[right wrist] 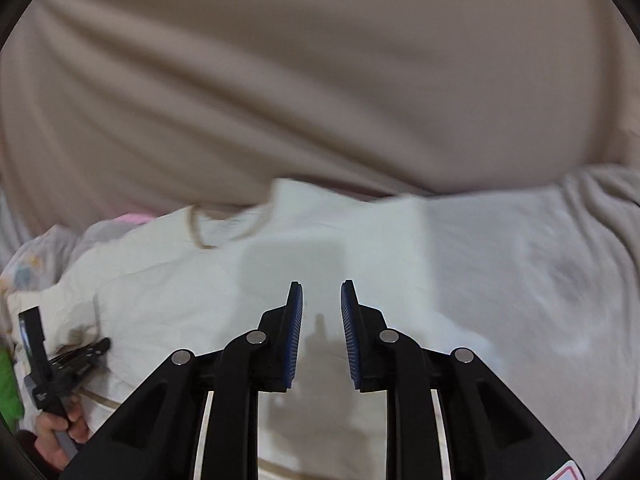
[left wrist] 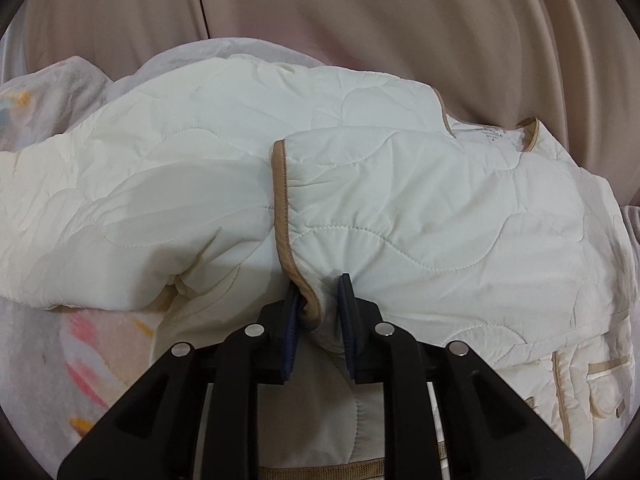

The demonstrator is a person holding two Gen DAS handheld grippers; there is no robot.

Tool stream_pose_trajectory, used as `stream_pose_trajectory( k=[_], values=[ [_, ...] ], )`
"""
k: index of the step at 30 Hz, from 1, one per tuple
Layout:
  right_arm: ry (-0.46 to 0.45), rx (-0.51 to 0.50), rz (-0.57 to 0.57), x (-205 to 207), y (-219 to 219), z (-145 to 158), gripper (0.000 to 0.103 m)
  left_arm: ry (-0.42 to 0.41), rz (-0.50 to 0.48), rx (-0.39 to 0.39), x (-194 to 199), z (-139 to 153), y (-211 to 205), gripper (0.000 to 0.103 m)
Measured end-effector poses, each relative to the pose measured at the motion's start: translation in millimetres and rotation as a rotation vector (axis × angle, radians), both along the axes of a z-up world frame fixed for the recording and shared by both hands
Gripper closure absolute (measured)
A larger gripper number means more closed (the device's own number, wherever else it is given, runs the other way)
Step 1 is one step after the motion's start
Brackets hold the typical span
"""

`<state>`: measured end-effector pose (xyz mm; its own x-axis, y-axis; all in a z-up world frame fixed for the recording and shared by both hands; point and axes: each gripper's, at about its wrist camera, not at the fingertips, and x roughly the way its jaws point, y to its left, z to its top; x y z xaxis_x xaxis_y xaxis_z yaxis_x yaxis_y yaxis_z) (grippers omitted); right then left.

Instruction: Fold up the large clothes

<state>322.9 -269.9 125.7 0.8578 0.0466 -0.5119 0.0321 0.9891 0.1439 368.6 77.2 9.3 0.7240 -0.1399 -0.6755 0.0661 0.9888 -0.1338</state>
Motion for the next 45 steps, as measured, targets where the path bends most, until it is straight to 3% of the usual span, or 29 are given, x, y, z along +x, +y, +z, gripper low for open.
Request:
stream_pose_trajectory(
  k=[3, 6, 8, 11, 14, 17, 21, 24, 26, 28, 31, 34, 35, 36, 38, 43, 45],
  values=[
    [0.041, -0.023, 0.113, 51, 45, -14, 0.084, 0.001, -0.002, -0.014, 0, 0, 2, 0.085],
    [0.099, -0.042, 0.155, 93, 73, -35, 0.085, 0.004, -0.003, -0.006, 0, 0, 1, 0.084],
    [0.115, -0.080, 0.126, 106, 71, -45, 0.091, 0.004, -0.003, -0.005, 0, -1, 0, 0.084],
    [0.113, -0.098, 0.028, 114, 31, -53, 0.092, 0.005, -0.009, -0.011, 0, -1, 1, 0.082],
    [0.111, -0.060, -0.103, 99, -36, -54, 0.099, 0.004, -0.014, 0.001, 1, -1, -1, 0.080],
    [0.089, -0.025, -0.170, 64, -73, -42, 0.097, 0.003, -0.012, 0.017, 0, -1, -3, 0.079],
    [0.072, -0.052, -0.079, 1, -69, -39, 0.090, 0.004, -0.011, 0.020, 0, -1, -3, 0.079],
    [0.158, -0.097, -0.033, -19, -59, -69, 0.093, 0.003, -0.008, 0.034, 0, -1, -6, 0.079],
    [0.216, -0.120, -0.049, -19, -64, -92, 0.095, 0.000, -0.007, 0.037, 0, 0, -6, 0.072],
    [0.216, -0.058, -0.059, -17, -70, -103, 0.096, -0.006, 0.009, 0.013, -3, 3, 1, 0.066],
    [0.211, -0.095, -0.086, -17, -64, -102, 0.096, -0.007, 0.053, -0.091, -20, 14, 29, 0.054],
    [0.208, -0.181, -0.131, -28, -49, -98, 0.092, -0.039, 0.144, -0.171, -47, 32, 76, 0.024],
    [0.203, -0.197, -0.135, -36, -43, -95, 0.083, -0.059, 0.180, -0.191, -57, 38, 95, 0.017],
    [0.194, -0.198, -0.120, -48, -36, -92, 0.069, -0.084, 0.234, -0.210, -68, 45, 123, 0.014],
    [0.175, -0.163, -0.053, -71, -22, -87, 0.058, -0.099, 0.353, -0.216, -80, 51, 170, 0.011],
    [0.224, -0.086, 0.086, -102, 14, -107, 0.057, -0.030, 0.649, -0.220, -81, 42, 282, 0.011],
    [0.220, -0.109, 0.089, -108, 28, -117, 0.053, 0.000, 0.750, -0.219, -77, 32, 316, 0.012]
  ],
)
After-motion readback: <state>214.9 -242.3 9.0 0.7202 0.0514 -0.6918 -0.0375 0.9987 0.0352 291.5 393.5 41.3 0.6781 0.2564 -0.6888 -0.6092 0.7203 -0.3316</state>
